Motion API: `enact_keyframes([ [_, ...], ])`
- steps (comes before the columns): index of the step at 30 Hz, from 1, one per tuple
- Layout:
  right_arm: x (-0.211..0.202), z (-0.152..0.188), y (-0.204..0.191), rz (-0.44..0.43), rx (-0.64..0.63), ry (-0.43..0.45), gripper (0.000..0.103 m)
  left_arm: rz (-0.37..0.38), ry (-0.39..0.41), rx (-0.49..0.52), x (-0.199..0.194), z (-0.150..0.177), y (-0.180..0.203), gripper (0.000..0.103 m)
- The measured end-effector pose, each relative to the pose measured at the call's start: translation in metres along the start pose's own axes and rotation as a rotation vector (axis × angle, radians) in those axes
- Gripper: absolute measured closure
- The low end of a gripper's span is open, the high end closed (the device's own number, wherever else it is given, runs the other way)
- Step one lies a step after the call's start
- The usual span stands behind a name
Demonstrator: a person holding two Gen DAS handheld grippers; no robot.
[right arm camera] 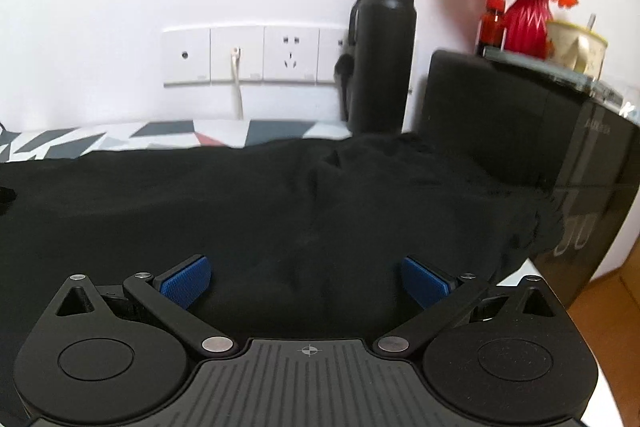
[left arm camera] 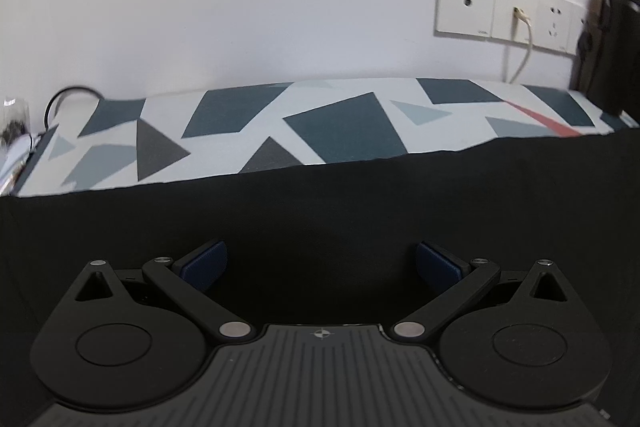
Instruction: Fold clothes
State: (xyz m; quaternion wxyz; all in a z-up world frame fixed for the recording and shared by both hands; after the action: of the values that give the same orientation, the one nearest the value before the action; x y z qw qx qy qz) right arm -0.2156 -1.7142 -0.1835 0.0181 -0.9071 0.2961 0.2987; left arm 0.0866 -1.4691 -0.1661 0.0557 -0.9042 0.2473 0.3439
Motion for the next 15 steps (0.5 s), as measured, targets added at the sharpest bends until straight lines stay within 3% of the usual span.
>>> enact_keyframes([
  [3,0.008,0.002,-0.001,0.010,0.003,-0.055,0.001,0.007,-0.003,-0.010,0.001,0.000,-0.001,0.000],
  [15,0.010,0.006,-0.013,0.036,-0.027,-0.078,0.001,0.022,-0.004,-0.043,0.004,-0.001,-0.003,0.000],
])
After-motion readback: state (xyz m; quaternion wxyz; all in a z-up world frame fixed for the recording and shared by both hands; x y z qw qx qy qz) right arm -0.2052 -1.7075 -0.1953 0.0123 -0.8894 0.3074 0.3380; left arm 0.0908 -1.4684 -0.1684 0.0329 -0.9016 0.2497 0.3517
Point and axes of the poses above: each gripper's, at about its wrist camera, not at the fingertips, and x roughly the way its jaws point, y to its right, z to its underside, the point moved 1 cm from there along x, roughly the way its jaws point, and after that the axes turned 9 degrees about -x, right-handed, at the moved point
